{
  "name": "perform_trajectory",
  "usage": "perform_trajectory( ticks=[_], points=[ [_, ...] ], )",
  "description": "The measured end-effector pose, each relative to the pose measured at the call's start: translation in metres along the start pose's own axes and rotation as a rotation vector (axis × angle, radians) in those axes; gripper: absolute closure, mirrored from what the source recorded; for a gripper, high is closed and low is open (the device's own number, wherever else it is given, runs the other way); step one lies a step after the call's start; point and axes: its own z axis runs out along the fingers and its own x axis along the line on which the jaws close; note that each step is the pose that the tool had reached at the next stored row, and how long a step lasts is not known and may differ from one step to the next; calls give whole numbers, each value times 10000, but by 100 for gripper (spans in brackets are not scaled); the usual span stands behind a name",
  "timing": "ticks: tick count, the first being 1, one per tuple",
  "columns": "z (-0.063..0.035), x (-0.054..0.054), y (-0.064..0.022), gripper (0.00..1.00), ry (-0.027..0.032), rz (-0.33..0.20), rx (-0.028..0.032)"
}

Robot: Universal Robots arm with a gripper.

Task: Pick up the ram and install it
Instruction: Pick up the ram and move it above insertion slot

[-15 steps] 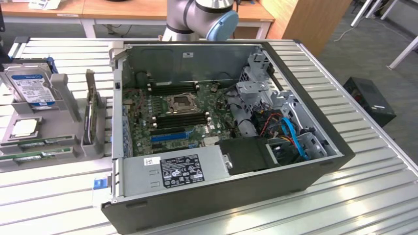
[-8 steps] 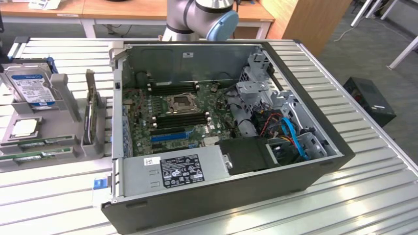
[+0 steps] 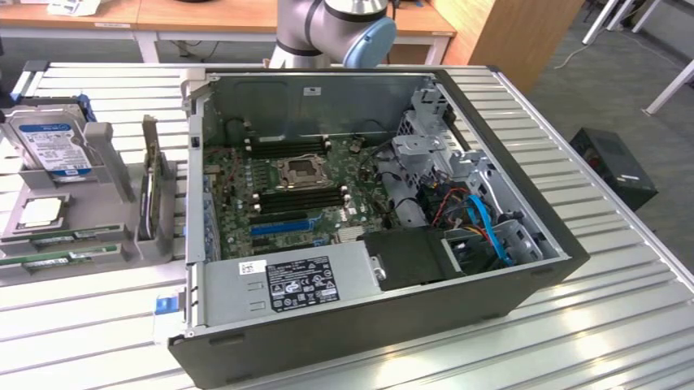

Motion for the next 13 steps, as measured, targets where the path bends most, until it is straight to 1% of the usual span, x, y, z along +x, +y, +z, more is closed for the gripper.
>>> perform_trajectory(
  ticks=[8,13],
  points=[
    [0,8,0,70,2,-36,-1],
    [-1,43,-3,70,1,-37,-1]
  ],
)
